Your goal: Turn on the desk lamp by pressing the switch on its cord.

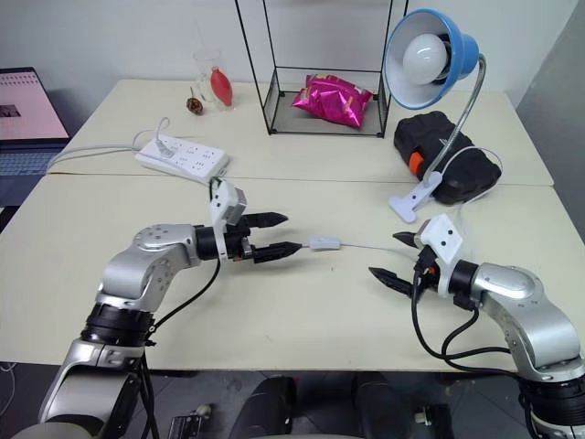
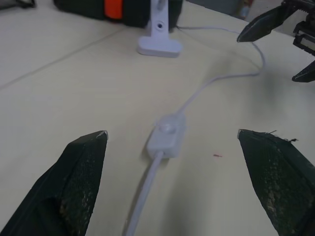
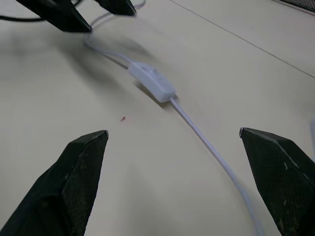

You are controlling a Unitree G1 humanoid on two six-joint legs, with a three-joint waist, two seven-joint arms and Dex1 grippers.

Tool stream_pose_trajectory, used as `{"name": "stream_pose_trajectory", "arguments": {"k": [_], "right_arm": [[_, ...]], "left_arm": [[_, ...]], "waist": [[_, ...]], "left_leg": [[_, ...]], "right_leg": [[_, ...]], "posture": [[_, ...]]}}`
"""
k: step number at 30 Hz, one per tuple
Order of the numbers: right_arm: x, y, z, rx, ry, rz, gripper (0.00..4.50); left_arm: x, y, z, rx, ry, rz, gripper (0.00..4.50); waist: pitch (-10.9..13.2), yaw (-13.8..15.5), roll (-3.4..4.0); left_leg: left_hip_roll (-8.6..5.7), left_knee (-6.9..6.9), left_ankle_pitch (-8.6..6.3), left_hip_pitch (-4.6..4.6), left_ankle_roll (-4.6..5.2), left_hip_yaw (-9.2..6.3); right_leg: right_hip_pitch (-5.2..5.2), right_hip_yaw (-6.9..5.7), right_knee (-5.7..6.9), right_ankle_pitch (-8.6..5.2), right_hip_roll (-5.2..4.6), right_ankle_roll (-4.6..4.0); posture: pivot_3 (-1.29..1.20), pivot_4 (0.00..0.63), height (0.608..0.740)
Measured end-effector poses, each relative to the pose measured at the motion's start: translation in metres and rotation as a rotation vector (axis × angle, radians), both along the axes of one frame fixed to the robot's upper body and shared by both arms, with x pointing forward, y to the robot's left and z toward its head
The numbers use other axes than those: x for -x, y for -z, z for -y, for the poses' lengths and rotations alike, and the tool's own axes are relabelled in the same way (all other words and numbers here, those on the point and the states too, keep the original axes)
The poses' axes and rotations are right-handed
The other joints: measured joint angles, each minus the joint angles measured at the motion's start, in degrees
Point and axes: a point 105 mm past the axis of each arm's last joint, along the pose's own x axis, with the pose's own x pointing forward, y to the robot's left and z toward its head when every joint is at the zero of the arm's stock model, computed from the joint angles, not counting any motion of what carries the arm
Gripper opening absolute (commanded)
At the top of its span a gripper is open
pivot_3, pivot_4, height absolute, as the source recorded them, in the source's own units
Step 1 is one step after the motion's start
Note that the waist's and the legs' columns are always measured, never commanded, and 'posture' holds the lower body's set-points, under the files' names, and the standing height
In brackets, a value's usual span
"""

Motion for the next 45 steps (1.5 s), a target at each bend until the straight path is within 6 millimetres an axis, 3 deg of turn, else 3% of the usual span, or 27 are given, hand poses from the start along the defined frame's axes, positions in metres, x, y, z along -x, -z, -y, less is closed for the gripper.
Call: {"name": "stream_pose_trajectory", "arguments": {"k": [8,11,20,21,23,35,40,45], "right_arm": [[0.007,0.004,-0.001,0.008,0.041,-0.015,4.50],[0.008,0.002,-0.001,0.013,0.047,-0.007,4.50],[0.009,-0.001,0.002,0.020,0.060,-0.004,4.50],[0.009,-0.001,0.002,0.021,0.061,-0.005,4.50],[0.011,0.001,0.003,0.026,0.063,-0.011,4.50],[0.014,-0.002,0.000,0.022,0.051,-0.011,4.50],[0.015,-0.002,0.000,0.006,0.060,-0.030,4.50],[0.028,-0.004,-0.017,-0.156,0.038,-0.126,4.50]], "left_arm": [[-0.024,0.022,0.015,-0.027,0.031,-0.083,4.41],[-0.022,0.030,0.017,-0.031,0.055,-0.112,4.41],[-0.024,0.030,0.023,-0.029,0.097,-0.128,4.41],[-0.024,0.030,0.023,-0.027,0.098,-0.128,4.06],[-0.025,0.031,0.024,-0.030,0.099,-0.126,3.80],[-0.024,0.038,0.037,-0.056,0.139,-0.097,1.20],[-0.021,0.039,0.036,-0.077,0.163,-0.042,1.11],[-0.018,0.033,0.037,-0.073,0.162,0.024,1.11]], "waist": [[0.0,0.1,-0.01],[0.0,0.1,-0.01],[0.0,0.2,-0.03],[0.0,0.2,-0.03],[0.0,0.3,-0.03],[0.0,0.2,-0.04],[0.0,0.2,-0.04],[0.0,0.2,-0.04]], "left_leg": [[-0.02,0.00,0.00,-0.04,0.00,-0.01],[-0.01,-0.01,0.00,-0.04,0.00,-0.02],[-0.03,0.03,0.00,-0.04,0.00,-0.03],[-0.03,0.03,0.00,-0.04,0.00,-0.03],[-0.04,0.03,0.00,-0.04,0.00,-0.03],[-0.04,0.02,0.00,-0.04,0.00,-0.03],[-0.03,0.01,0.00,-0.04,0.00,-0.03],[0.00,-0.01,0.00,-0.06,0.00,-0.09]], "right_leg": [[-0.02,0.00,-0.01,0.00,0.00,0.01],[-0.02,-0.01,0.00,-0.01,0.01,0.01],[0.01,0.00,0.00,-0.01,-0.01,0.04],[0.01,-0.01,0.00,-0.01,-0.01,0.04],[0.01,-0.01,0.00,-0.01,-0.01,0.04],[0.01,0.00,-0.01,-0.02,-0.01,0.05],[0.01,0.00,-0.01,-0.02,-0.01,0.05],[0.00,-0.02,0.01,-0.01,0.00,0.04]], "posture": [[0.00,0.150,0.740],[0.00,0.150,0.740],[0.00,0.150,0.740],[0.00,0.150,0.740],[0.00,0.150,0.740],[0.00,0.150,0.740],[0.00,0.150,0.740],[0.00,0.150,0.740]]}}
